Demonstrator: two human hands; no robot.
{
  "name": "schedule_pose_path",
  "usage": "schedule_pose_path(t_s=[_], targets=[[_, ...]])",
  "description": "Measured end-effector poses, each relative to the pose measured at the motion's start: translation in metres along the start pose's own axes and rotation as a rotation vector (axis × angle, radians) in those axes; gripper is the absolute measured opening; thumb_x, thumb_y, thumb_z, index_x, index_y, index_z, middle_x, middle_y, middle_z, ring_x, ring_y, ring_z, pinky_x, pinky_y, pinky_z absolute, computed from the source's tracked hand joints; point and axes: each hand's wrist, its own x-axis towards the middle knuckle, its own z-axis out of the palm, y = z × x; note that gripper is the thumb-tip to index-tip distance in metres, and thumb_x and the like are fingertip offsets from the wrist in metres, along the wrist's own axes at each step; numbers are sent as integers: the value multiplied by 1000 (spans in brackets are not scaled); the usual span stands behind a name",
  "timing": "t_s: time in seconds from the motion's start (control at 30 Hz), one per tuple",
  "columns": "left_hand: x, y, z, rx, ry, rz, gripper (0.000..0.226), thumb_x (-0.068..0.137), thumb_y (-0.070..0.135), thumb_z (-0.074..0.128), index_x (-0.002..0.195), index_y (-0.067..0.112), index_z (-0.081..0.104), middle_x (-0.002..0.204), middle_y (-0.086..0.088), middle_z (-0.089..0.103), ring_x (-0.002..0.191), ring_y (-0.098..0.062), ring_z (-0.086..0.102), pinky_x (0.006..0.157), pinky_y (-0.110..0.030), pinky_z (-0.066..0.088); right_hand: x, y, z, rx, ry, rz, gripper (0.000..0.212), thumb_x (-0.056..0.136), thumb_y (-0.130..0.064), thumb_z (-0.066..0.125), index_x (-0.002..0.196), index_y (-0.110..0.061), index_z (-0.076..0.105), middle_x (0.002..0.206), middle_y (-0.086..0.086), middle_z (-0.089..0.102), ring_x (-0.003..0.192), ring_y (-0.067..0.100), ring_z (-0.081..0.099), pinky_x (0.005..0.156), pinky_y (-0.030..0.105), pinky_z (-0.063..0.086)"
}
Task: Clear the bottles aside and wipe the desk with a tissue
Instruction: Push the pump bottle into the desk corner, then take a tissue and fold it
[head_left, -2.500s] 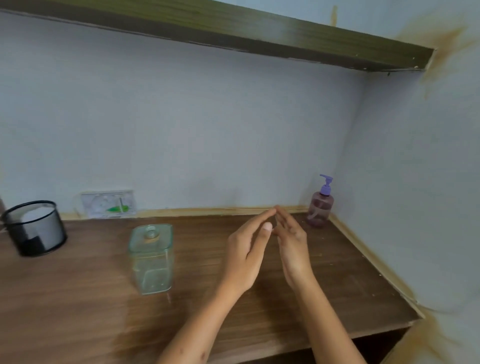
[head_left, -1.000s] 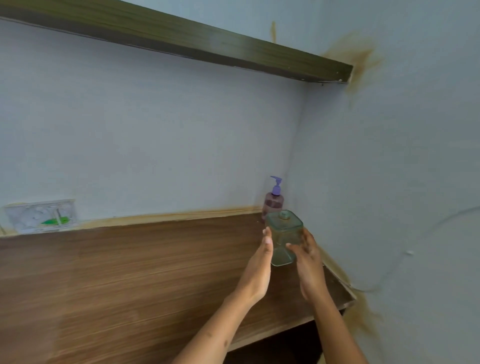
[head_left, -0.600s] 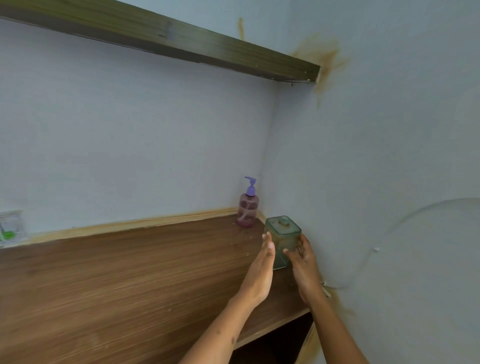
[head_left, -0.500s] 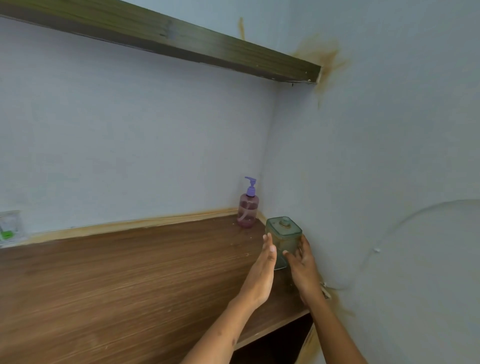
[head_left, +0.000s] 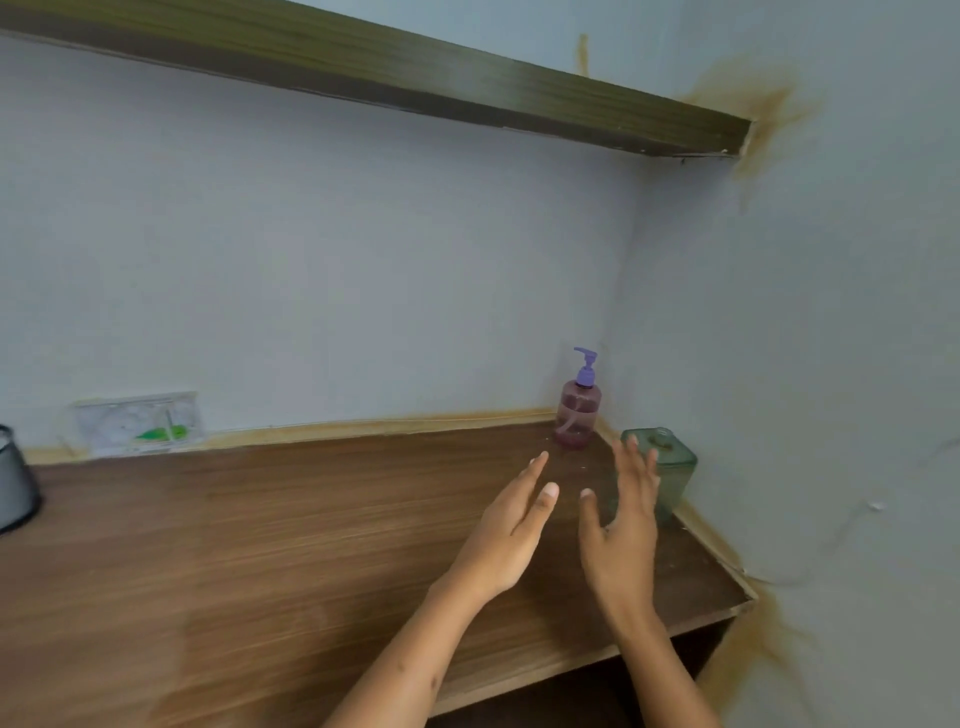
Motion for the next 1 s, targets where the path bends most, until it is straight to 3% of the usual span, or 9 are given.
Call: schedule_pose_path(t_s=[0.13, 0.4, 0.53, 0.63, 0.8, 1.0], targets=[[-36, -11, -58, 163, 138, 29, 58, 96, 58, 32, 150, 43, 16, 158, 18, 17, 144, 2, 13, 120, -30, 15, -14, -40, 38, 92, -170, -64, 54, 95, -10, 53, 145, -20, 38, 157, -10, 21, 147, 1, -2, 122, 35, 5], [-138, -57, -188, 438, 445, -97, 56, 96, 54, 36, 148, 38, 25, 154, 14, 29, 143, -5, 23, 119, -35, 21, -46, -111, 112, 211, -509, -214, 45, 93, -10, 55, 136, -22, 51, 152, -6, 34, 145, 2, 11, 122, 32, 10], [-185, -80, -241, 576, 555, -220, 54, 95, 56, 34, 145, 36, 34, 149, 9, 40, 131, -17, 46, 112, -40, 35, -59, -142, 144, 219, -668, -280, 43, 94, -12, 53, 135, -23, 51, 147, -10, 39, 141, -1, 13, 122, 31, 13], [-208, -94, -269, 671, 662, -274, 47, 96, 41, 47, 141, 28, 43, 140, 3, 51, 120, -23, 55, 108, -39, 37, -65, -166, 165, 213, -788, -334, 42, 96, -14, 51, 137, -23, 48, 141, -16, 39, 137, -3, 14, 121, 32, 16], [-220, -109, -287, 526, 956, -317, 40, 92, 16, 58, 132, 23, 53, 129, 1, 62, 98, -36, 61, 95, -44, 46, -68, -203, 208, 205, -937, -424, 39, 96, -18, 51, 135, -20, 51, 137, -1, 55, 136, 12, 40, 116, 38, 29], [-214, -117, -291, 466, 1056, -302, 40, 89, 12, 59, 129, 16, 54, 127, -2, 63, 114, -26, 59, 101, -45, 42, -63, -263, 267, 235, -973, -551, 37, 97, -16, 49, 134, -11, 52, 133, 4, 59, 125, 16, 52, 107, 27, 37]])
